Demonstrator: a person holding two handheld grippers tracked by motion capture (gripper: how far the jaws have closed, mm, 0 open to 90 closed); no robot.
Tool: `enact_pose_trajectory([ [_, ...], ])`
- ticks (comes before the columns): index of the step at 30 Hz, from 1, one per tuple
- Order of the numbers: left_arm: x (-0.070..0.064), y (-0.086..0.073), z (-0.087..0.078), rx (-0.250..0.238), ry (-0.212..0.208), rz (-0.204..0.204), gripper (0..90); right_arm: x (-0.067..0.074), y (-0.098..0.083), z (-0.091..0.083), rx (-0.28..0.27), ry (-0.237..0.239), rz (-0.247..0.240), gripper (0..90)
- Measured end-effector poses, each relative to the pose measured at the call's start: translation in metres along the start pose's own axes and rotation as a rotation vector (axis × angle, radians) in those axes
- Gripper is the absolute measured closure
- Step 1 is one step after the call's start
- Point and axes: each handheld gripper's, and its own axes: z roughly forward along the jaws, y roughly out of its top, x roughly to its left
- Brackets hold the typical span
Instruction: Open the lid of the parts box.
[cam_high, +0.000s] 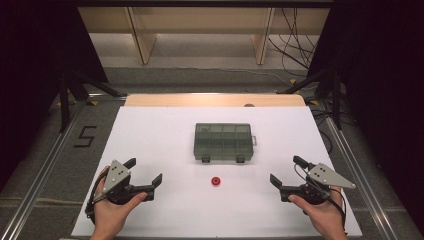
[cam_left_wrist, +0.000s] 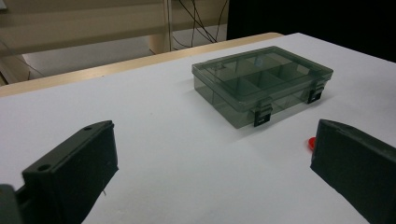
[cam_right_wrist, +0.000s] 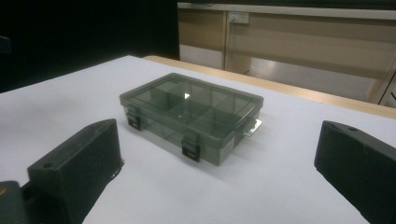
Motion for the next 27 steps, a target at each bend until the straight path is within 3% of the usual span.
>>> enact_pose_trajectory([
  [5,0.0,0.003,-0.001,0.005,0.011,-0.006,0.0,-0.003,0.0,0.0,0.02,-0.016,-0.001,0.8],
  [7,-0.001,0.005,-0.003,0.002,0.015,-0.006,0.7,-0.004,0.001,0.001,-0.004,-0.011,0.003,0.9],
  [11,0.0,0.009,-0.004,0.004,0.027,-0.044,7.5,-0.003,0.005,0.001,0.015,-0.023,-0.007,4.3],
  [12,0.0,0.012,-0.002,0.009,0.037,-0.06,19.3,-0.003,0.005,0.004,0.006,-0.027,-0.003,11.2],
  [15,-0.004,0.016,0.004,0.016,0.026,-0.062,41.6,-0.003,0.006,0.007,0.014,-0.034,-0.012,22.7],
  [16,-0.004,0.016,0.004,0.016,0.026,-0.062,47.0,-0.003,0.006,0.007,0.014,-0.034,-0.012,22.7],
  [17,-0.005,0.017,0.007,0.026,0.031,-0.063,54.5,-0.004,0.007,0.011,0.015,-0.028,-0.013,33.6],
  [18,-0.006,0.018,0.011,0.038,0.03,-0.064,54.5,-0.004,0.007,0.011,0.015,-0.028,-0.013,33.6],
  [19,-0.007,0.019,0.017,0.054,0.029,-0.061,60.6,-0.005,0.007,0.013,0.015,-0.03,-0.018,39.4],
  [20,-0.008,0.019,0.026,0.077,0.022,-0.057,70.9,-0.008,0.007,0.018,0.021,-0.021,-0.014,52.0],
  [21,-0.008,0.019,0.026,0.077,0.022,-0.057,74.7,-0.008,0.007,0.018,0.021,-0.021,-0.014,52.0],
  [22,-0.009,0.02,0.036,0.104,0.013,-0.051,80.5,-0.013,0.006,0.025,0.034,-0.004,-0.007,65.7],
  [24,-0.01,0.02,0.046,0.126,0.008,-0.037,87.3,-0.017,0.006,0.029,0.069,-0.018,-0.012,74.8],
  [25,-0.01,0.02,0.046,0.126,0.008,-0.037,89.7,-0.019,0.006,0.033,0.069,-0.014,-0.006,78.2],
  [27,-0.01,0.021,0.062,0.152,-0.001,-0.027,90.0,-0.021,0.005,0.039,0.091,-0.023,0.004,85.0],
])
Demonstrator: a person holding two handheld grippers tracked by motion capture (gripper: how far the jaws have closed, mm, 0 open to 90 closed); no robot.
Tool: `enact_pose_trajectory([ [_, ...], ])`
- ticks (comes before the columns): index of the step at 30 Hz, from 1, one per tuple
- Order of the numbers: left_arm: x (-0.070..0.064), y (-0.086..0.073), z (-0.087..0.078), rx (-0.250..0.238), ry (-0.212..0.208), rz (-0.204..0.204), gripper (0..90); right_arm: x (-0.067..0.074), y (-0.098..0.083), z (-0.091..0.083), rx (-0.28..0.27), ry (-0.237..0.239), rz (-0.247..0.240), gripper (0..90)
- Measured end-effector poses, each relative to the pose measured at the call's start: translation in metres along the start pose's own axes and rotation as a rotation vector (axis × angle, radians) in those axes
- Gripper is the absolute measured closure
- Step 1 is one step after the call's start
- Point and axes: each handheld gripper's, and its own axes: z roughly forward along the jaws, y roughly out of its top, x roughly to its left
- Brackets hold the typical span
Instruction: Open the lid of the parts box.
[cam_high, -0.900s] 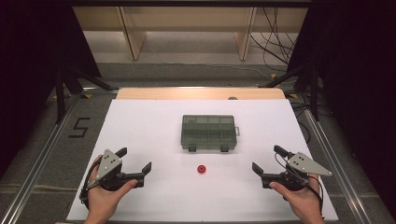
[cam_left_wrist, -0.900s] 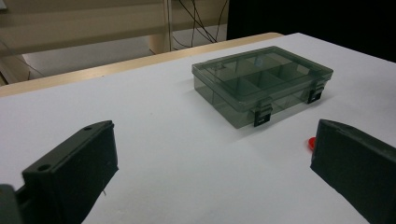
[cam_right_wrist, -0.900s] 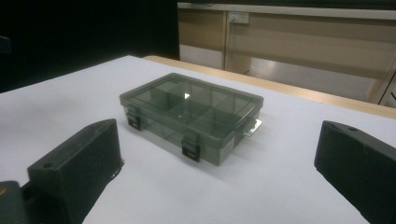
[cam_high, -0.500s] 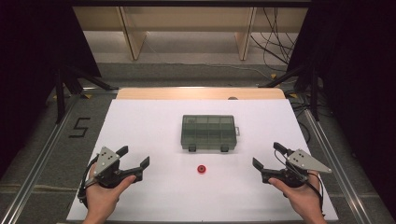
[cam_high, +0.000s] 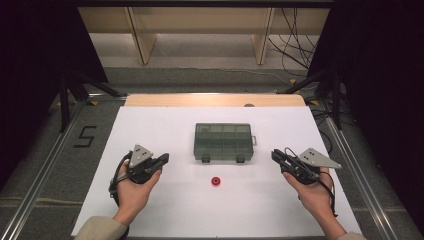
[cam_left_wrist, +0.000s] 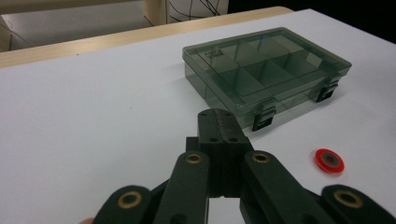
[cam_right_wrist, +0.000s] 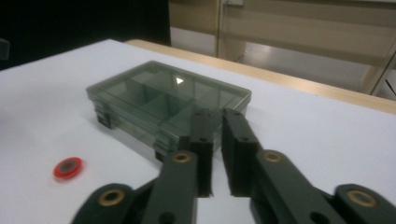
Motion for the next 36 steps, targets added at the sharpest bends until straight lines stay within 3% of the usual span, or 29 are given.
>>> enact_pose_trajectory([
  [2,0.0,0.001,0.005,0.014,0.0,0.011,90.0,-0.001,0.0,0.003,0.016,-0.004,-0.002,87.6],
  [6,-0.001,0.002,0.033,0.083,-0.006,0.054,90.0,-0.006,-0.003,0.022,0.077,-0.016,0.008,90.0],
  [9,-0.003,0.002,0.045,0.093,-0.011,0.057,90.0,-0.009,-0.006,0.034,0.106,-0.006,0.012,90.0],
  [12,-0.001,0.003,0.061,0.163,-0.026,0.112,90.0,-0.012,-0.008,0.042,0.148,-0.011,-0.007,90.0],
  [15,-0.002,0.003,0.068,0.184,-0.031,0.122,90.0,-0.013,-0.01,0.05,0.18,-0.008,-0.011,90.0],
  [16,-0.003,0.003,0.075,0.202,-0.029,0.143,90.0,-0.013,-0.011,0.052,0.186,0.0,-0.013,90.0],
  [17,-0.003,0.003,0.075,0.202,-0.029,0.143,90.0,-0.013,-0.011,0.052,0.186,0.0,-0.013,90.0],
  [19,-0.007,0.002,0.084,0.18,-0.028,0.102,90.0,-0.013,-0.012,0.056,0.207,0.005,-0.008,90.0],
  [22,-0.004,0.003,0.088,0.223,-0.027,0.135,90.0,-0.014,-0.015,0.062,0.236,0.024,-0.007,90.0],
  [23,-0.006,0.002,0.091,0.2,-0.022,0.103,90.0,-0.013,-0.016,0.063,0.25,0.034,0.01,90.0],
  [24,-0.007,0.001,0.092,0.198,-0.015,0.096,90.0,-0.013,-0.016,0.063,0.25,0.034,0.01,90.0],
  [28,-0.005,-0.001,0.094,0.243,-0.023,0.137,90.0,-0.011,-0.02,0.069,0.282,0.05,0.002,90.0],
  [29,-0.007,-0.002,0.095,0.232,-0.014,0.116,90.0,-0.011,-0.02,0.069,0.282,0.05,0.002,90.0],
  [32,-0.009,-0.002,0.095,0.22,-0.022,0.123,90.0,-0.009,-0.02,0.072,0.295,0.061,-0.006,90.0],
  [34,-0.008,-0.002,0.094,0.238,-0.022,0.156,90.0,-0.009,-0.021,0.074,0.299,0.061,-0.017,90.0],
  [36,-0.012,-0.003,0.096,0.212,-0.026,0.12,90.0,-0.007,-0.022,0.075,0.31,0.062,-0.005,90.0],
])
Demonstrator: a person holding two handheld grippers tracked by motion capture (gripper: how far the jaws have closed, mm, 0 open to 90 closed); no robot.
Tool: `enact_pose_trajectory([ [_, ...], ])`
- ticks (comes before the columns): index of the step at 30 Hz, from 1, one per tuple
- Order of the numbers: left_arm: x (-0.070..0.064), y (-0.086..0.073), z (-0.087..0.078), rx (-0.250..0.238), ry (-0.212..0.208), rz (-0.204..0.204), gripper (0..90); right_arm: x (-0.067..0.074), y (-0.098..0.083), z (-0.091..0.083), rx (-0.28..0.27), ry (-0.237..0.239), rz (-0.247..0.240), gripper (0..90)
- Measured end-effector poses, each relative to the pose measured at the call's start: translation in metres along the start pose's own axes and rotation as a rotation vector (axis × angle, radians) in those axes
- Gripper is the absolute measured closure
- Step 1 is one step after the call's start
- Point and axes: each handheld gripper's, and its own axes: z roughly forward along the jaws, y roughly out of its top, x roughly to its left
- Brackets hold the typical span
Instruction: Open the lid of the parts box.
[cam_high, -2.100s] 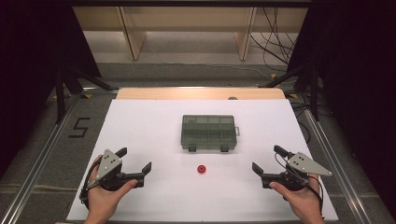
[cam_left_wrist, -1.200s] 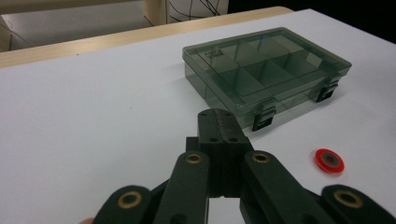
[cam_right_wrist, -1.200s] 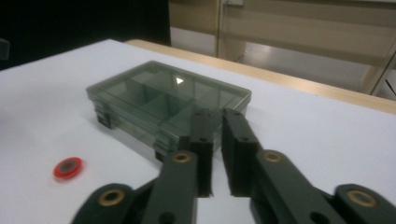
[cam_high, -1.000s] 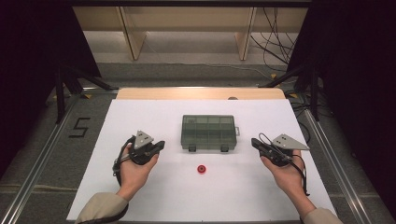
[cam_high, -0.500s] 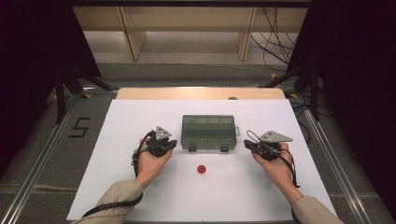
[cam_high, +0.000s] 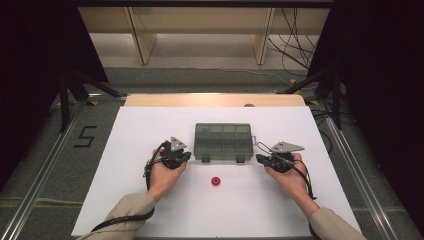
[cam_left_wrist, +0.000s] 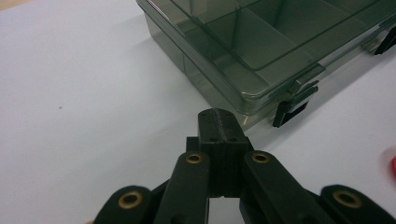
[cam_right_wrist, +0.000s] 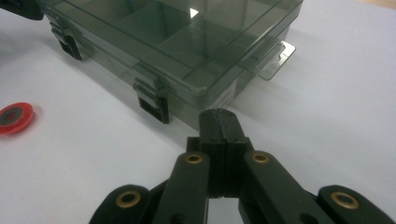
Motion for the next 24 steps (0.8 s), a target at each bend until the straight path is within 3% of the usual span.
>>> enact_pose_trajectory([
  [1,0.0017,0.0003,-0.0011,0.021,0.002,0.036,90.0,-0.0001,-0.0002,-0.0004,0.016,-0.002,-0.002,90.0],
  [2,0.0013,0.0003,-0.0012,0.023,0.005,0.041,90.0,0.0,-0.0009,0.0015,0.004,0.0,0.005,90.0],
  [7,-0.0004,0.0002,0.0002,0.003,0.006,0.023,90.0,-0.0002,-0.0009,0.0038,0.011,0.01,0.008,90.0],
  [11,-0.0005,-0.0002,0.0006,0.011,0.0,0.032,90.0,0.0016,-0.0011,0.0068,0.015,0.013,0.01,90.0],
  [12,0.0012,0.0001,-0.0008,0.034,0.0,0.063,90.0,0.0023,-0.0005,0.0079,0.017,0.017,0.003,90.0],
  [24,-0.0028,-0.0011,0.0018,0.026,-0.004,0.055,90.0,0.0029,0.0003,0.0088,0.012,0.008,0.005,90.0],
])
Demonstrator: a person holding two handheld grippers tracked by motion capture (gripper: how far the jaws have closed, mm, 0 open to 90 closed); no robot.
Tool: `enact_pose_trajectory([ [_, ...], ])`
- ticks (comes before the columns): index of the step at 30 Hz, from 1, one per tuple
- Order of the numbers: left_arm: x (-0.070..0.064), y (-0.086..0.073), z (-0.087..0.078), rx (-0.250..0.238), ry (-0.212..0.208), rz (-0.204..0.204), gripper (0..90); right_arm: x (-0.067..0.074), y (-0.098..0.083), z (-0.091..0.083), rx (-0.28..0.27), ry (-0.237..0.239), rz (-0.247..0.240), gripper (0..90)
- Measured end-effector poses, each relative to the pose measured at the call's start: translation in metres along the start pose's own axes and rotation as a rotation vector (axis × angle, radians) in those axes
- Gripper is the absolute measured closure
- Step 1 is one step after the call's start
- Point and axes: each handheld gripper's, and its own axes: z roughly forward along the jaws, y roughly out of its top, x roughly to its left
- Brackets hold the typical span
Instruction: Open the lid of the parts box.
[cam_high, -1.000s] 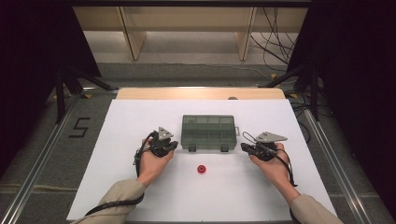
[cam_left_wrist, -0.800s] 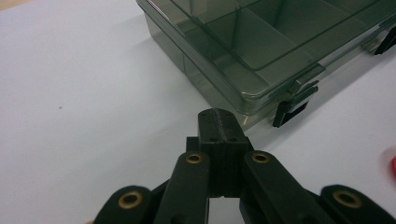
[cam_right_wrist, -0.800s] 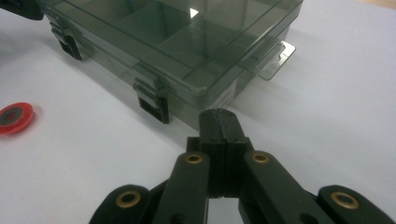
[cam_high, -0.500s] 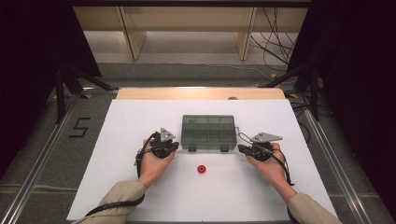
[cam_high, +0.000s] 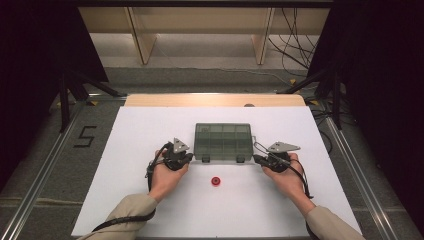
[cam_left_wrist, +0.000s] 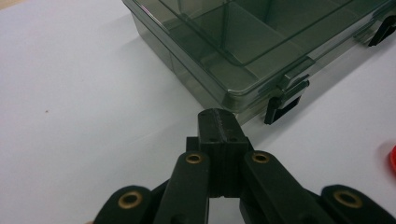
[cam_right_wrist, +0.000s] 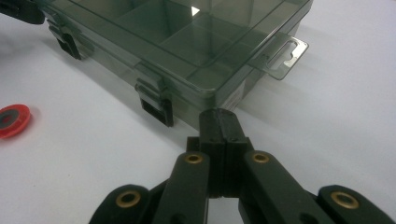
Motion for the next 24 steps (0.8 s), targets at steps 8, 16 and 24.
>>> enact_pose_trajectory([
  [8,0.0,0.001,-0.002,-0.001,0.001,0.02,90.0,0.001,0.001,-0.001,-0.004,-0.006,-0.01,90.0],
  [16,-0.004,0.002,-0.004,-0.001,0.02,0.053,89.9,0.002,0.001,-0.001,-0.006,0.002,0.002,90.0],
  [24,-0.011,0.001,-0.003,-0.004,0.055,0.079,89.9,0.003,0.001,-0.001,-0.008,0.002,0.001,90.0],
])
